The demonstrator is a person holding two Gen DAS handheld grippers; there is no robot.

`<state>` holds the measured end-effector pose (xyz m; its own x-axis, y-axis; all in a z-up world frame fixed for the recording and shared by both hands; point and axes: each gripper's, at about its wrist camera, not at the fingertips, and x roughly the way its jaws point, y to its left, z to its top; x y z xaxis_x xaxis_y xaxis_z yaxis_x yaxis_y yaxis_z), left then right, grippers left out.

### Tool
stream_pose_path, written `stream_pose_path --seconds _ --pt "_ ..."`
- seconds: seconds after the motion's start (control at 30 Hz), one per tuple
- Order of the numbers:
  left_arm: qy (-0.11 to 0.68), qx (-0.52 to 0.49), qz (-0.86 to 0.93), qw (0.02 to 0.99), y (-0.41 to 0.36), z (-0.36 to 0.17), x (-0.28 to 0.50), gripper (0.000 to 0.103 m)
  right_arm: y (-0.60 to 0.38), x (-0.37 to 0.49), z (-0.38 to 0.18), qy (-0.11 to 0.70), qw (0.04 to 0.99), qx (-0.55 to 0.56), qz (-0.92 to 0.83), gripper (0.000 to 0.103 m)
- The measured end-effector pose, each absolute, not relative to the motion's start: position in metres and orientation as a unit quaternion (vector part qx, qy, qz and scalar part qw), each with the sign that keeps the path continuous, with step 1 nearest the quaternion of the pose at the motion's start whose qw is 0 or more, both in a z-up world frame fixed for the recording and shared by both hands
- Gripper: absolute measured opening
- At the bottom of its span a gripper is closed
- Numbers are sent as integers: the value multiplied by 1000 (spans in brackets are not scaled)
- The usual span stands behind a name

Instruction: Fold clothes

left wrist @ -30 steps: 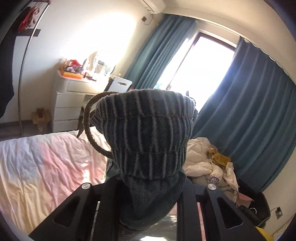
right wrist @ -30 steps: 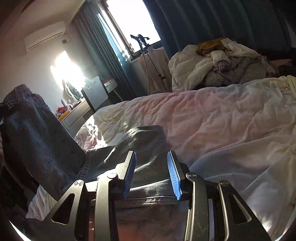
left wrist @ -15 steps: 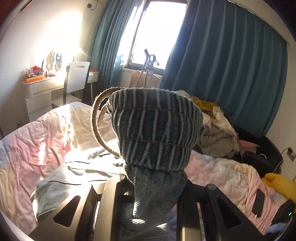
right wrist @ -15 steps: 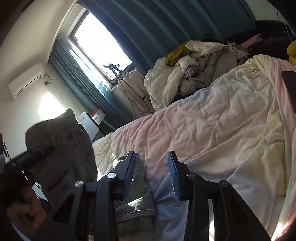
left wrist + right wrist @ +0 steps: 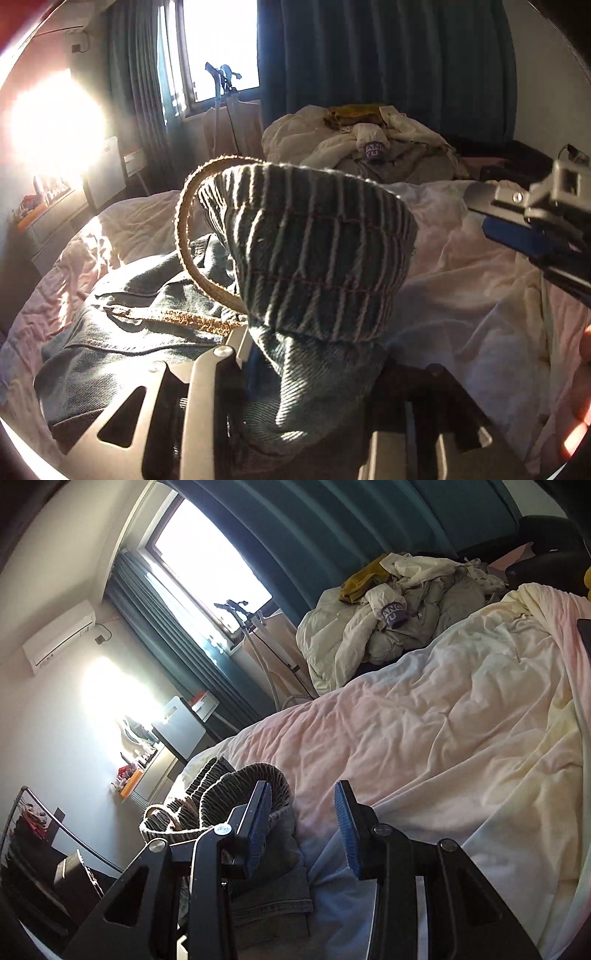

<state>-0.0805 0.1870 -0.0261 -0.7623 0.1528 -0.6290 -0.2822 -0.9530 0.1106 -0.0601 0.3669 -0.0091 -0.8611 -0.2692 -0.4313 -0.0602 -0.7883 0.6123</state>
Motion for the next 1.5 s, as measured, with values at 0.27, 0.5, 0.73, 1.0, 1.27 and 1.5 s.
stream_pose_path --seconds 0.27,0.5,0.73,1.0,1.27,1.5 --pt "119 -312 931 147 175 -31 -43 45 357 -59 -2 -313 85 252 -912 36" --pt "87 -318 921 206 156 -22 -13 103 338 -65 -3 -291 117 270 -910 36" --pt "22 -313 925 214 96 10 -5 103 322 -76 -8 -299 168 296 -892 55" --pt "-32 -366 921 128 -3 20 -78 103 311 -103 -31 -275 125 355 -885 68" --pt "-108 -480 868 70 -71 -41 -141 103 301 -139 -65 -282 138 420 -852 67" --pt "-131 -492 857 76 -81 -65 -148 103 300 -158 -72 -280 132 407 -859 50"
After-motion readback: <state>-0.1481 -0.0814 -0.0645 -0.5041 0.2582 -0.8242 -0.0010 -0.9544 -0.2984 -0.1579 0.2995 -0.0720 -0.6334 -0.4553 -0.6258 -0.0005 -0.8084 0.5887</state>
